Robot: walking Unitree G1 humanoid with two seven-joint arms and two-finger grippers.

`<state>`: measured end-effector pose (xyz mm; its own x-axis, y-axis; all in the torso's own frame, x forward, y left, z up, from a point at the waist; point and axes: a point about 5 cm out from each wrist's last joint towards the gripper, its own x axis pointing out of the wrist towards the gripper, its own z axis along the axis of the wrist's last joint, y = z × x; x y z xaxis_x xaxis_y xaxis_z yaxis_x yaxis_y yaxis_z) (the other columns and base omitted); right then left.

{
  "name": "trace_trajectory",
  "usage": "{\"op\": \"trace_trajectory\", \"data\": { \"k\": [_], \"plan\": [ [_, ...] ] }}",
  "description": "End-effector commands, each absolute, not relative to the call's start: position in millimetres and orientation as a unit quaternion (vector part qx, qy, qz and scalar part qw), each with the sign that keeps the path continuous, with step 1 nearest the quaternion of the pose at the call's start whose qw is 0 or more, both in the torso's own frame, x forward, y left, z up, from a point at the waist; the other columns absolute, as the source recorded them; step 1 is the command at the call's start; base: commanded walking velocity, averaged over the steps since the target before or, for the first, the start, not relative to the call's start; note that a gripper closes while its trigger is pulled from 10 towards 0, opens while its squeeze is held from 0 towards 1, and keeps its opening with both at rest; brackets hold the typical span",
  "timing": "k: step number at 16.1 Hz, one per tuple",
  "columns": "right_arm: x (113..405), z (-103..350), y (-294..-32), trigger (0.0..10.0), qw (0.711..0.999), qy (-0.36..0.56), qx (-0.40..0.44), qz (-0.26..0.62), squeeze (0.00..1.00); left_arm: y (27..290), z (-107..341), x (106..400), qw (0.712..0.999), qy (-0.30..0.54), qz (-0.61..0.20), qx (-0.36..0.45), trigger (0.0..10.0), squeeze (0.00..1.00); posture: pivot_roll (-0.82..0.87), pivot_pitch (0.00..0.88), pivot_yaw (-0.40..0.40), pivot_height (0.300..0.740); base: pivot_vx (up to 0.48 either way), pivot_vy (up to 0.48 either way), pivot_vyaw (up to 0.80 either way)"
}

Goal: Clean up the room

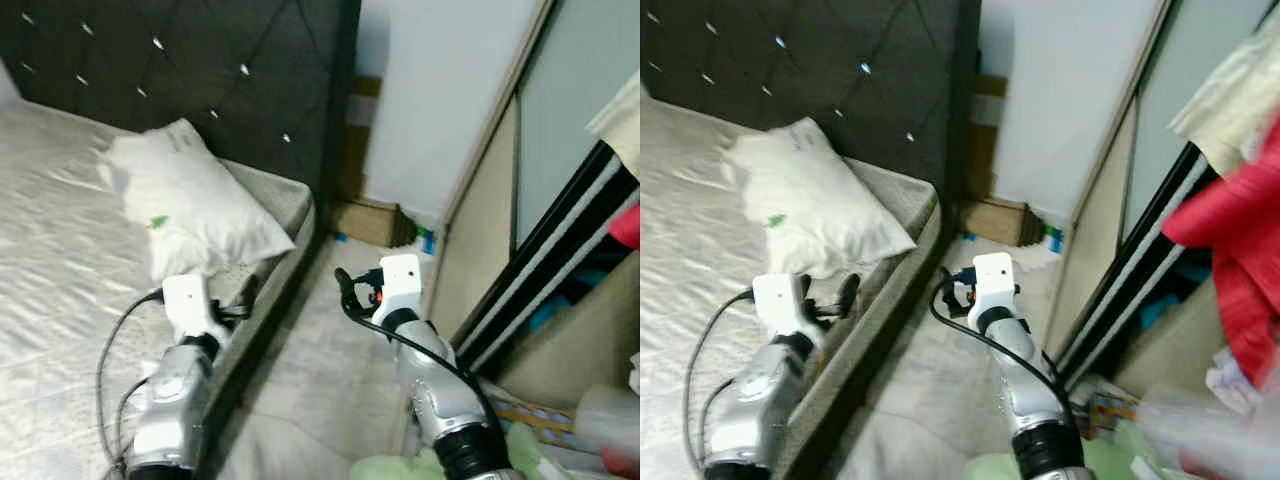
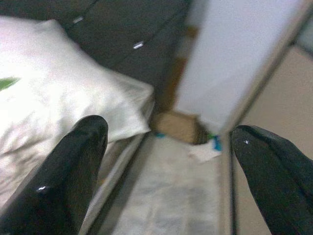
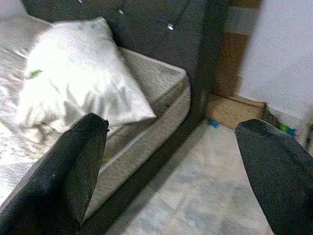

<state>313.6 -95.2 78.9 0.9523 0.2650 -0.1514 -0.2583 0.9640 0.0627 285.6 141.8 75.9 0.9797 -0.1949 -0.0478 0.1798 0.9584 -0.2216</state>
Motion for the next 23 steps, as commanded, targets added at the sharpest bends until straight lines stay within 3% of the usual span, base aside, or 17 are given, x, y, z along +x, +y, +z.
{"op": "trace_trajectory", "data": {
  "k": [1,11,16,23],
  "plan": [
    [316.0,78.8,-99.1,10.0,0.989,0.075,0.025,0.125,0.0,130.1,83.2,286.1,0.984,0.023,-0.137,-0.112,10.0,0.0,-0.09,0.0,-0.075,0.74,0.0,0.0,0.8],
    [311.0,78.8,-93.6,10.0,0.988,0.062,0.027,0.14,0.0,131.5,83.2,280.8,0.985,0.045,-0.118,-0.119,10.0,0.0,-0.08,0.048,-0.071,0.74,0.0,0.0,0.8],
    [310.0,78.3,-92.7,10.0,0.986,0.065,0.031,0.147,0.0,130.9,84.3,279.6,0.983,0.047,-0.121,-0.131,10.0,0.0,-0.09,0.061,-0.075,0.74,0.0,0.0,0.0],
    [308.8,78.2,-90.9,10.0,0.985,0.069,0.03,0.154,0.0,131.2,85.4,278.3,0.982,0.05,-0.121,-0.133,10.0,0.0,-0.09,0.079,-0.081,0.74,0.311,0.0,0.69]
  ]
}}
